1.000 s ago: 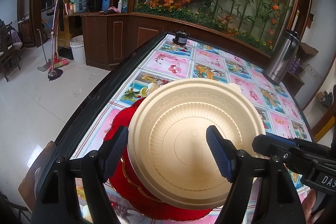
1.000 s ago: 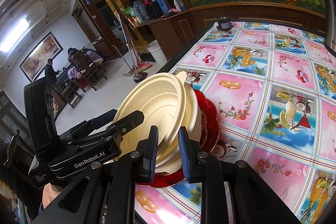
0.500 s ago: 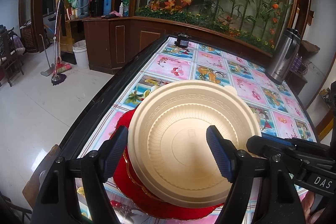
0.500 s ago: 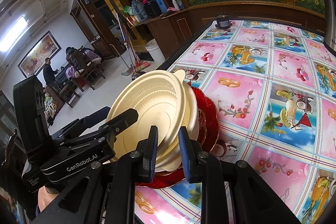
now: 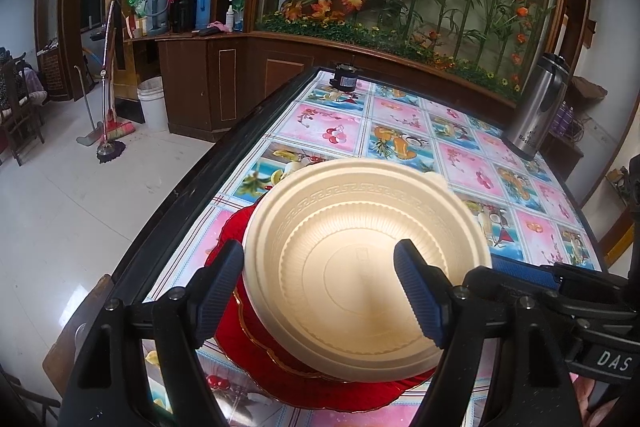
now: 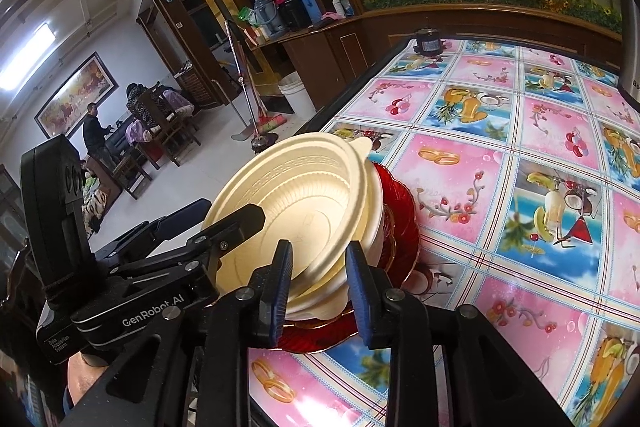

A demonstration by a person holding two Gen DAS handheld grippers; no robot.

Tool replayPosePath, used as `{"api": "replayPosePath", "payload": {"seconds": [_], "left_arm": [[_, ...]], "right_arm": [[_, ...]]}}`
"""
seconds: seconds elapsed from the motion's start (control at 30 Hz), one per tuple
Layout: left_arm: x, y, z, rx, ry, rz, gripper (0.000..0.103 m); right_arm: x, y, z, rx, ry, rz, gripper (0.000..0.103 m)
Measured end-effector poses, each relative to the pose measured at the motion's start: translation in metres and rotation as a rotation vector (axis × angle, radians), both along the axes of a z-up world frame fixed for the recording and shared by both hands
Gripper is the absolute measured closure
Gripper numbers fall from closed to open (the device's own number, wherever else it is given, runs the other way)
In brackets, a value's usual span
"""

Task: Organize plates and bowls
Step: 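Lower the beige bowl onto the white foam bowl and open the right gripper, then grasp the rim of the whole dish stack with the right gripper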

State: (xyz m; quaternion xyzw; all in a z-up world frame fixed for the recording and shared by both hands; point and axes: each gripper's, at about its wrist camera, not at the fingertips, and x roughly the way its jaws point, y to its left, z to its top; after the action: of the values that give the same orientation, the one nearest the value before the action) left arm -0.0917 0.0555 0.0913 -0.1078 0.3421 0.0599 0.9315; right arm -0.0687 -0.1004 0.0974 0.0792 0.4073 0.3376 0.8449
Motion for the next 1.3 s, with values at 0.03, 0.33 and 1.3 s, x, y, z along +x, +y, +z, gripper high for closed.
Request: {"api": "replayPosePath", "payload": {"seconds": [0.03,0.33,1.3], "left_arm": [[0.0,-0.001,0.0,-0.001,0.001,-0.002,0.026],[-0.008,-0.005,0.006,0.008,-0.01,-0.004,0.022],[-0.029,0.044,0.013,-0.058,-0.018,0.11,0.006]], "right_arm": [[-0.001,-0.001,0.0,0.001,-0.001,0.0,0.068],[-0.007,-0.006,0.006,0.01,-0.018,-0.002,0.063],[0.017,-0.077,-0.025,0.081,0.065,-0.156,0.055]]}}
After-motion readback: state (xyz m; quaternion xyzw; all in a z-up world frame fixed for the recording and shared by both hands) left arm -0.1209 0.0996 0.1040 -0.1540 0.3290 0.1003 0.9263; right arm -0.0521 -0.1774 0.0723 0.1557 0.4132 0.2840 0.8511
